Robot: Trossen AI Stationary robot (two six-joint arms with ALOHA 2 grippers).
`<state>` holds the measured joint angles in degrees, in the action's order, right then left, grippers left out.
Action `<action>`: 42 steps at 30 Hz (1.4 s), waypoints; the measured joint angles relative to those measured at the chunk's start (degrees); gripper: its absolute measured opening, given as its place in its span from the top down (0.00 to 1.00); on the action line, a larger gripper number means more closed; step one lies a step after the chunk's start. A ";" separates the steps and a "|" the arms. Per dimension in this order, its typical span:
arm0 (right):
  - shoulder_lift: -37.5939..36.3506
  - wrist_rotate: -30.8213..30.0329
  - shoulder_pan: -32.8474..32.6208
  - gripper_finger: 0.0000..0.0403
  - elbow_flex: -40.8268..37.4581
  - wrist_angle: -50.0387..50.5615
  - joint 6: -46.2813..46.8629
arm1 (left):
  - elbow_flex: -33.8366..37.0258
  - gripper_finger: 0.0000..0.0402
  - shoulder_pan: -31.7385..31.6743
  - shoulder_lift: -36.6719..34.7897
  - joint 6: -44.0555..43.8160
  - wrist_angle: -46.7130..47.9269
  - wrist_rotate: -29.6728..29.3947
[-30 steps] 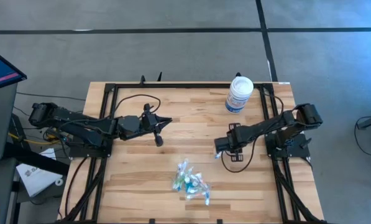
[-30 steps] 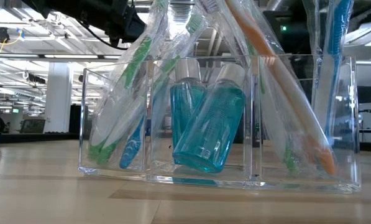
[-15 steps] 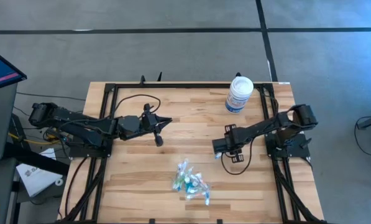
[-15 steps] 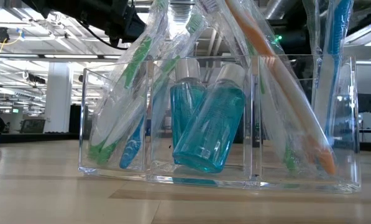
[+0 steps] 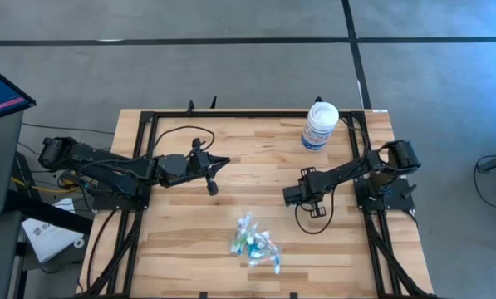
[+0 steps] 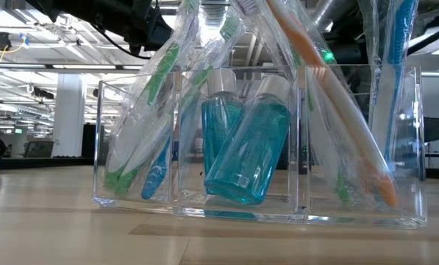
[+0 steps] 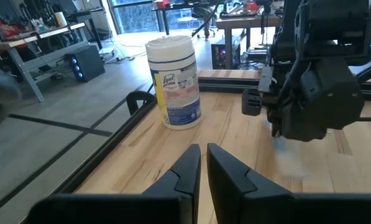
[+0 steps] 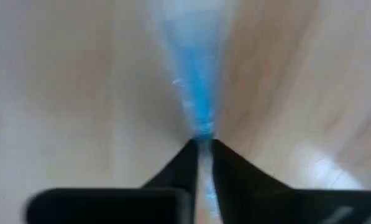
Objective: Pick & Place toothbrushing station
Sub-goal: Put the blue toothbrush into the transparent organizer
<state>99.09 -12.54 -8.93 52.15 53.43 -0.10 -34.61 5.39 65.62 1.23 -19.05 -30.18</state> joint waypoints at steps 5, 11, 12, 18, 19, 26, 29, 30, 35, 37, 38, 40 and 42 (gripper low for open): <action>-0.90 -0.91 0.14 0.97 -0.02 0.22 0.61 | 0.00 0.95 0.00 -0.01 0.00 -0.03 -0.02; -0.90 -1.07 -0.44 1.00 0.10 0.95 1.39 | 0.00 0.95 0.00 0.01 0.00 -0.02 0.00; -0.90 -1.20 -0.49 1.00 0.40 1.62 1.84 | 0.00 0.95 0.00 0.00 0.00 -0.02 0.00; -0.90 -4.57 -1.75 1.00 3.91 5.97 4.53 | 0.00 0.95 0.00 -0.01 0.00 -0.02 0.00; -0.90 -4.64 -1.94 1.00 4.78 6.21 4.62 | 0.00 0.95 0.00 0.00 0.00 -0.02 0.00; -2.46 -7.15 -1.65 1.00 9.05 6.00 4.64 | 0.00 0.95 0.00 0.00 0.00 -0.03 0.01; -5.55 -8.44 -1.36 1.00 9.15 3.71 4.91 | 0.00 0.95 0.00 -0.01 0.00 0.01 -0.01; -6.91 -8.93 -1.36 1.00 9.15 2.64 5.10 | 0.00 0.95 0.00 -0.01 0.00 0.01 -0.01; -13.22 -9.15 -1.40 1.00 9.17 -3.50 5.00 | 0.00 0.95 0.00 0.01 0.00 0.05 0.01; -15.22 -8.88 -1.40 1.00 9.17 -5.35 4.87 | 0.00 0.95 0.00 0.01 0.17 -0.02 0.01; -16.09 -8.71 -1.36 1.00 9.17 -6.15 4.93 | 0.00 0.95 0.00 0.01 0.49 -0.01 0.01; -17.26 -8.44 -1.08 1.00 9.17 -7.83 5.17 | 0.00 0.95 0.00 0.01 1.78 -0.28 0.00; -17.95 -7.82 -0.83 1.00 9.17 -9.03 5.53 | 0.00 0.95 0.00 0.00 2.72 -0.46 0.01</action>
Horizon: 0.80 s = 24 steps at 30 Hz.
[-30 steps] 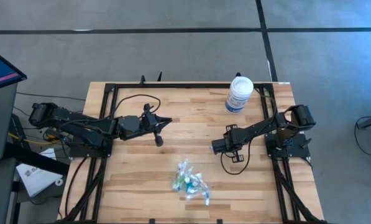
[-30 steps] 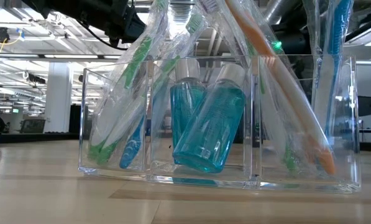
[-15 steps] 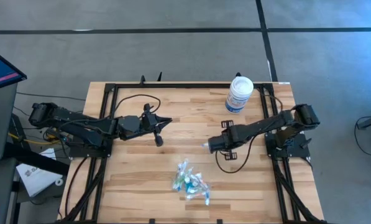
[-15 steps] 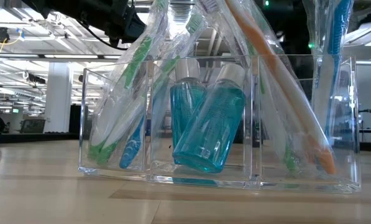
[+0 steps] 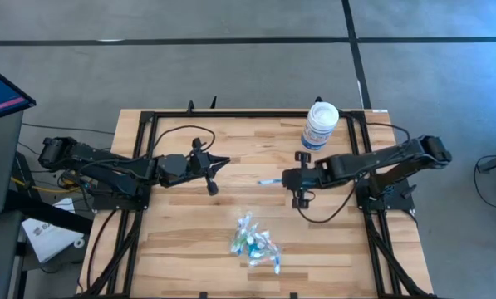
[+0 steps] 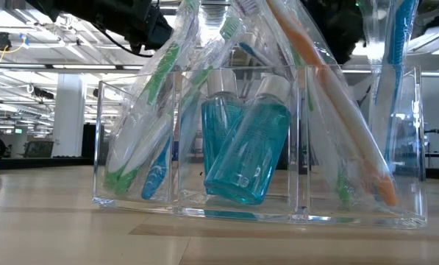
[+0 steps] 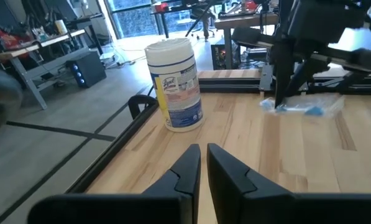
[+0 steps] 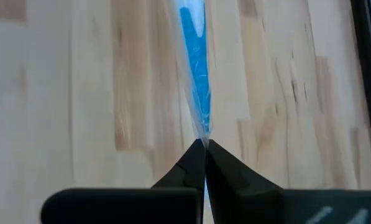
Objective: Pick & Place toothbrushing station
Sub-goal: Put the blue toothbrush into the transparent organizer
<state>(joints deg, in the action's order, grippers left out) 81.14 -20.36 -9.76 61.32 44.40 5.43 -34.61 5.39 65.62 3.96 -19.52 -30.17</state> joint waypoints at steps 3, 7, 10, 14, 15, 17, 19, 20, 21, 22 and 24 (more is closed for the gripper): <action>-0.33 0.94 0.66 1.00 0.00 -3.29 0.16 | 0.00 0.95 0.00 0.01 0.16 -0.54 0.00; -0.30 3.93 2.03 1.00 0.00 -6.44 0.60 | 0.00 0.95 0.27 -0.01 2.39 -1.29 1.77; -0.30 7.55 3.71 1.00 0.00 -8.42 3.10 | 0.00 0.95 0.66 -0.02 5.27 -1.78 4.45; -0.30 12.97 6.47 1.00 0.00 -9.73 5.81 | 0.00 0.95 1.09 0.00 9.62 -2.11 4.98; -0.30 14.50 7.19 1.00 0.00 -10.12 6.50 | 0.00 0.95 1.09 0.00 10.83 -2.08 5.01; -0.30 18.01 8.79 1.00 0.00 -11.07 8.10 | 0.00 0.95 1.09 -0.02 12.97 -2.19 4.99; -0.30 21.92 10.50 1.00 0.00 -11.87 9.02 | 0.00 0.95 1.09 -0.02 15.00 -2.48 4.98; -0.30 23.46 11.33 1.00 0.00 -12.23 9.18 | 0.00 0.95 1.08 -0.02 16.18 -2.57 4.99; -0.30 24.88 12.06 1.00 0.00 -12.52 9.53 | 0.00 0.95 1.09 0.00 17.52 -2.66 4.98; -0.30 26.43 12.81 1.00 0.00 -12.82 9.66 | 0.00 0.95 1.23 0.00 18.87 -2.86 4.97; -0.30 29.84 14.17 1.00 0.00 -14.00 10.28 | 0.00 0.95 1.70 -0.01 22.61 -3.66 4.96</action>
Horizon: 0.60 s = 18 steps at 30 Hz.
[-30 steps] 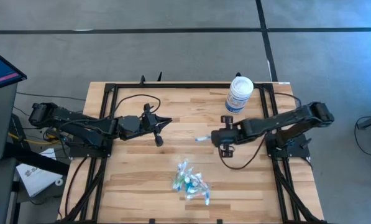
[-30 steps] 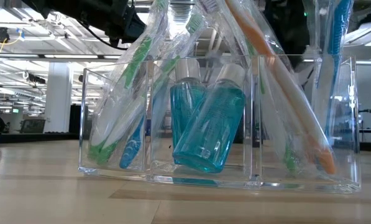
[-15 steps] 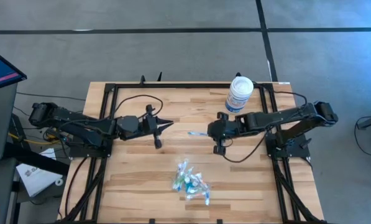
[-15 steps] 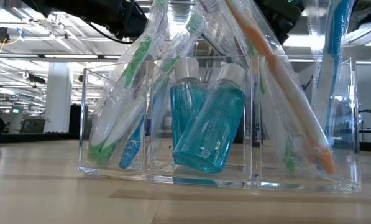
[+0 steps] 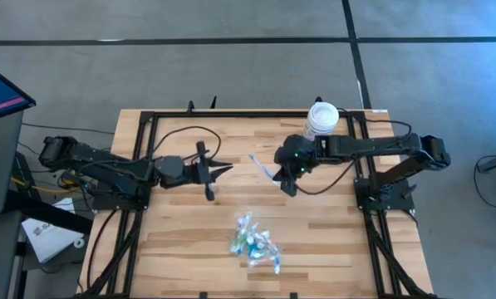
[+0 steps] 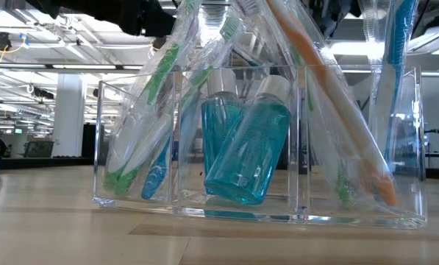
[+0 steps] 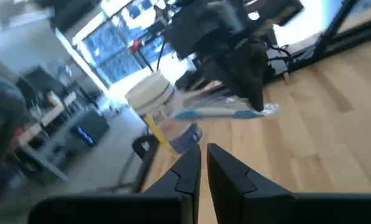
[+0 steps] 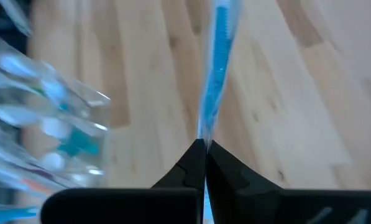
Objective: Pick & Place toothbrushing station
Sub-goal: Put the blue toothbrush into the transparent organizer
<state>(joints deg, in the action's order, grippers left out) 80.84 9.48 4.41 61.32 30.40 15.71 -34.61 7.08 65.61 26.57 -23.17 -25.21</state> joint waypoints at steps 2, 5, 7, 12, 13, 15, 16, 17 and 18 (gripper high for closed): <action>0.00 3.32 1.24 1.00 0.00 -1.79 1.69 | 0.00 0.95 0.86 0.00 5.57 -0.57 0.00; 0.00 8.36 2.66 1.00 0.00 -5.00 4.02 | 0.00 0.95 2.55 0.01 14.99 -1.16 0.02; 0.02 11.85 3.51 1.00 0.00 -7.55 6.22 | 0.00 0.95 3.65 0.03 20.89 -1.89 0.00; 0.02 15.85 4.39 1.00 0.00 -10.62 9.33 | -0.06 0.91 5.08 3.31 31.68 -8.07 -3.95; 0.04 15.96 4.39 1.00 0.00 -10.74 9.49 | -0.07 0.89 5.08 4.29 34.11 -9.12 -3.99; 0.04 16.10 4.30 1.00 0.00 -11.31 10.11 | -0.07 0.85 5.08 7.19 39.28 -12.24 -4.83; 0.04 16.15 4.19 1.00 0.00 -11.35 10.09 | -0.07 0.82 5.08 8.78 42.12 -14.52 -6.17; 0.04 16.16 4.06 1.00 0.00 -11.33 10.06 | -0.20 0.80 5.08 10.33 44.91 -16.61 -7.55; 0.04 16.17 3.86 1.00 0.00 -11.31 10.05 | -0.70 0.77 5.08 11.88 47.58 -18.16 -8.74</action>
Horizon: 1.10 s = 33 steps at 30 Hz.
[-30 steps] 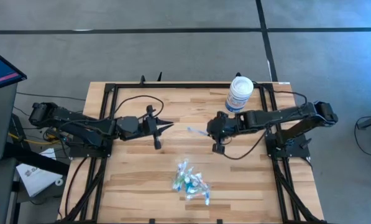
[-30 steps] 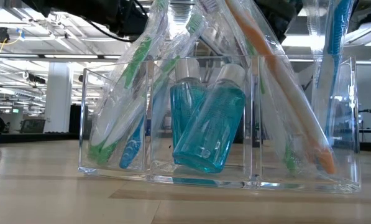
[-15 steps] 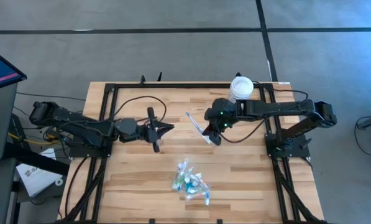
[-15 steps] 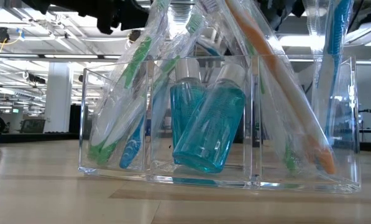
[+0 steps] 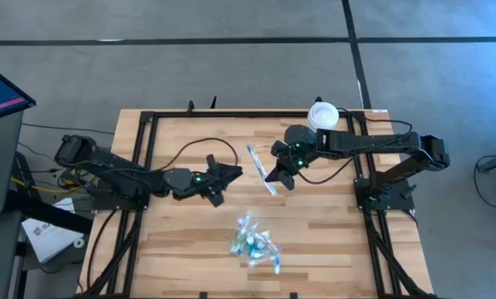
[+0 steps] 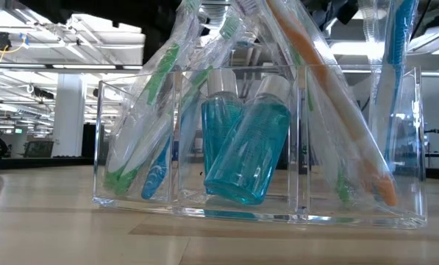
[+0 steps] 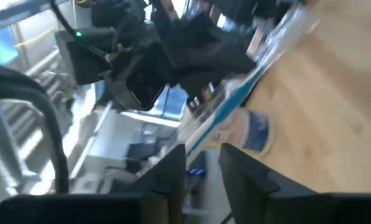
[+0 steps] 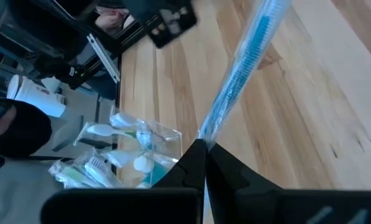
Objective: Pick & Place toothbrushing station
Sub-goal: Put the blue toothbrush into the transparent organizer
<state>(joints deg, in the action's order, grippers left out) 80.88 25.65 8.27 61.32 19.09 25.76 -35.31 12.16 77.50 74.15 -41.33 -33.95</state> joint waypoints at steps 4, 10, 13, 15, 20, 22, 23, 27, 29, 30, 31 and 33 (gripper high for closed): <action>0.00 0.06 -0.46 1.00 0.00 -0.07 -0.04 | -2.96 0.69 -0.01 5.86 7.55 -2.52 -0.72; 0.00 0.24 -1.20 1.00 0.00 -0.09 -0.68 | -7.47 0.59 0.00 12.57 15.74 -4.05 -1.24; 0.00 0.42 -1.51 1.00 0.00 -0.04 -0.87 | -8.09 0.56 -0.01 14.03 19.54 -6.96 -2.16; 0.00 0.52 -1.50 1.00 0.00 -0.19 -0.87 | -8.26 0.54 -0.02 14.12 20.32 -7.80 -2.20; 0.00 0.90 -1.50 1.00 0.00 -0.85 -1.27 | -8.26 0.52 -0.65 14.07 20.52 -8.34 -2.17; 0.00 1.11 -1.50 1.00 0.00 -1.78 -1.27 | -8.26 0.52 -1.55 14.07 20.54 -8.30 -1.90; 0.00 1.11 -1.50 1.00 0.00 -1.80 -1.28 | -8.26 0.52 -1.96 14.07 20.54 -8.28 -1.80; 0.00 1.11 -1.50 1.00 0.00 -1.78 -1.29 | -8.26 0.54 -2.85 14.07 21.11 -8.58 -0.24; 0.00 1.11 -1.50 1.00 0.00 -1.71 -1.29 | -8.26 0.55 -2.89 14.05 23.77 -9.15 0.41; 0.00 1.11 -1.50 1.00 0.00 -1.73 -1.29 | -8.26 0.56 -2.98 14.05 25.22 -9.21 0.95; 0.00 1.11 -1.50 1.00 0.00 -1.75 -1.29 | -8.26 0.56 -3.17 14.05 26.17 -9.14 1.40; 0.00 1.11 -1.50 1.00 0.00 -1.71 -1.29 | -8.26 0.58 -3.46 14.05 26.34 -9.14 2.18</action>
<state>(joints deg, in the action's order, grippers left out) 80.88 26.76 6.76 61.32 17.39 24.47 -43.57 8.71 91.55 100.49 -50.47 -31.77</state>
